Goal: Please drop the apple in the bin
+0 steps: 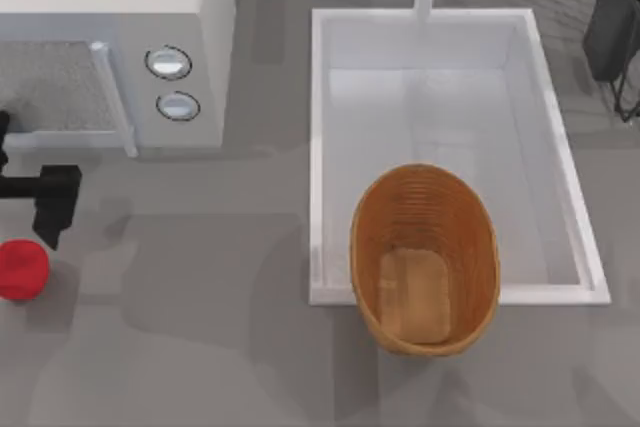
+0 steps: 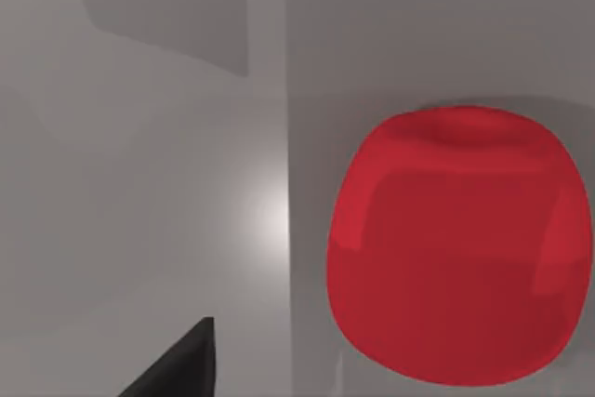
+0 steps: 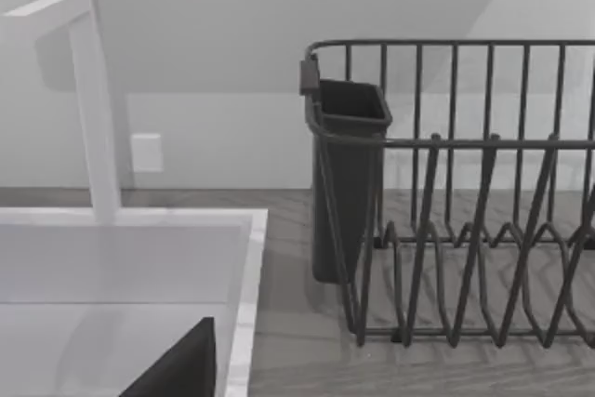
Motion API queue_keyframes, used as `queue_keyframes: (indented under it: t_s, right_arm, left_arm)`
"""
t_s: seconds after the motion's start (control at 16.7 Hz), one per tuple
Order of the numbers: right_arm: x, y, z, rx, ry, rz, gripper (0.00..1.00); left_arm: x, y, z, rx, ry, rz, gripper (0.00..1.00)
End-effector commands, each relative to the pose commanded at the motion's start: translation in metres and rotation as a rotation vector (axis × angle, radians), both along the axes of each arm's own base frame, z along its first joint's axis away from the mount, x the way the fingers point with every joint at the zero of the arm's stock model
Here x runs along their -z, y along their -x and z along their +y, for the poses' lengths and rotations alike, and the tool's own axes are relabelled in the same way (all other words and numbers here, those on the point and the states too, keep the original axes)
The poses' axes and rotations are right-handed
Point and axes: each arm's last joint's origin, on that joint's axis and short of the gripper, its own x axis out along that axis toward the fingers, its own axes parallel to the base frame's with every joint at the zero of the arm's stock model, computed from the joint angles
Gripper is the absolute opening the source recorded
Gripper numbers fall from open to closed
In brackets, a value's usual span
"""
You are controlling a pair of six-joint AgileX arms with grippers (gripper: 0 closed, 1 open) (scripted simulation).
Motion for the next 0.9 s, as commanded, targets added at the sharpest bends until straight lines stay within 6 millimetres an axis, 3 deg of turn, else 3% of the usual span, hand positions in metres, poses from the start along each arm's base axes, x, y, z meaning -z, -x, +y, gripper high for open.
queue_keyframes:
  t_s: [0.36,0.72,0.9]
  right_arm:
    - [0.0,0.0,0.0,0.0,0.0,0.0,1.0]
    - [0.0,0.0,0.0,0.0,0.0,0.0,1.0]
    - [0.0,0.0,0.0,0.0,0.0,0.0,1.0]
  left_arm:
    - [0.005,0.0,-0.001,0.002,0.0,0.002,1.0]
    - [0.057,-0.001,0.0,0.0,0.0,-0.007,1.0]
    - [0.07,0.0,0.001,0.0,0.0,0.0,1.0]
